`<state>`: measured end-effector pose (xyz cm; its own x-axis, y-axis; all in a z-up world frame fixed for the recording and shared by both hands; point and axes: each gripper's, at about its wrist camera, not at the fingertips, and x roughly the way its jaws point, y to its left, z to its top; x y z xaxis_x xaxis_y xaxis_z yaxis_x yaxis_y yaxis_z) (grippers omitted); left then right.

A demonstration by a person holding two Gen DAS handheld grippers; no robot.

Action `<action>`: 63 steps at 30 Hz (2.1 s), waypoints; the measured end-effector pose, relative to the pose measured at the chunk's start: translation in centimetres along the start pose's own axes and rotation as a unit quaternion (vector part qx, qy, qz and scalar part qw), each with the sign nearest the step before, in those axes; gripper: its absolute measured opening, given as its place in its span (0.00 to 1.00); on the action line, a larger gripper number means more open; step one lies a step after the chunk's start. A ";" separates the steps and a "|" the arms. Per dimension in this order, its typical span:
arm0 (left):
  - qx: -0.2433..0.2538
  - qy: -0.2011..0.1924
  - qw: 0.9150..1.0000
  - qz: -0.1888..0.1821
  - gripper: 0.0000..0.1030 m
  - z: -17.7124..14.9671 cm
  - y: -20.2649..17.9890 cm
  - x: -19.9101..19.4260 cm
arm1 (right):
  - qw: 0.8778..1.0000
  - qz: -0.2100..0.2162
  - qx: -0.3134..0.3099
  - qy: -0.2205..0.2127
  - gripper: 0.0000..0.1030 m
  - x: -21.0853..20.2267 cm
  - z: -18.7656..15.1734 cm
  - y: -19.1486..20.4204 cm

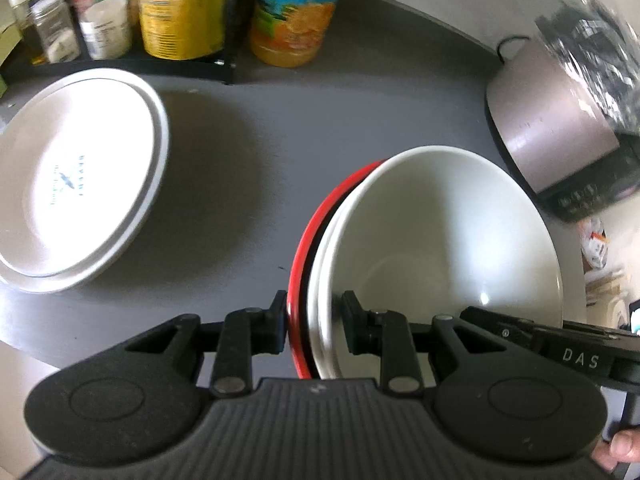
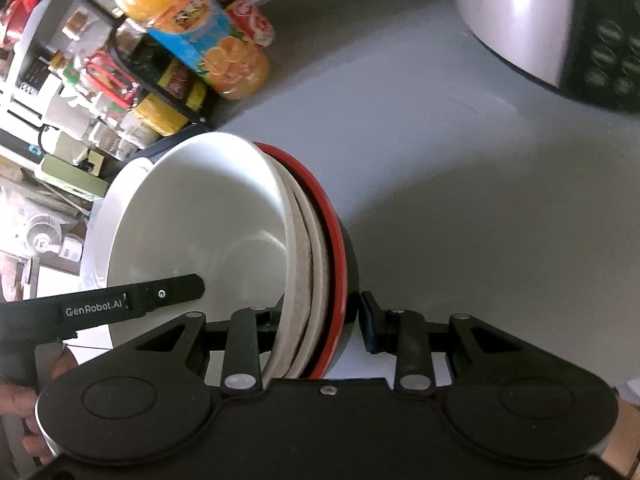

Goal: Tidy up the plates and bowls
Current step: 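Carry the bowl stack with both tools and lower it onto the plates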

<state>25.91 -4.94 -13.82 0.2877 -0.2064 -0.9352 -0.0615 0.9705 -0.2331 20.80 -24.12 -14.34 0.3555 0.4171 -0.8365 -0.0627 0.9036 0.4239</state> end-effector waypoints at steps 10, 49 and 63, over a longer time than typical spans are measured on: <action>-0.011 -0.021 1.000 0.010 0.25 2.2 4.3 -3.0 | 1.000 0.014 -0.017 -0.009 0.31 1.0 1.0 4.5; -0.059 -0.055 0.997 0.020 0.26 8.1 22.1 -7.5 | 0.998 0.032 -0.062 -0.011 0.31 9.3 4.6 21.8; -0.064 -0.032 0.997 0.010 0.25 9.9 24.2 -4.6 | 0.999 0.013 -0.015 0.027 0.31 12.5 5.0 21.8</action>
<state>32.56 20.75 -12.58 0.3458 -0.1751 -0.9218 -0.1884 0.9495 -0.2510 28.54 0.33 -13.79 0.3034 0.4443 -0.8429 -0.0991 0.8946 0.4358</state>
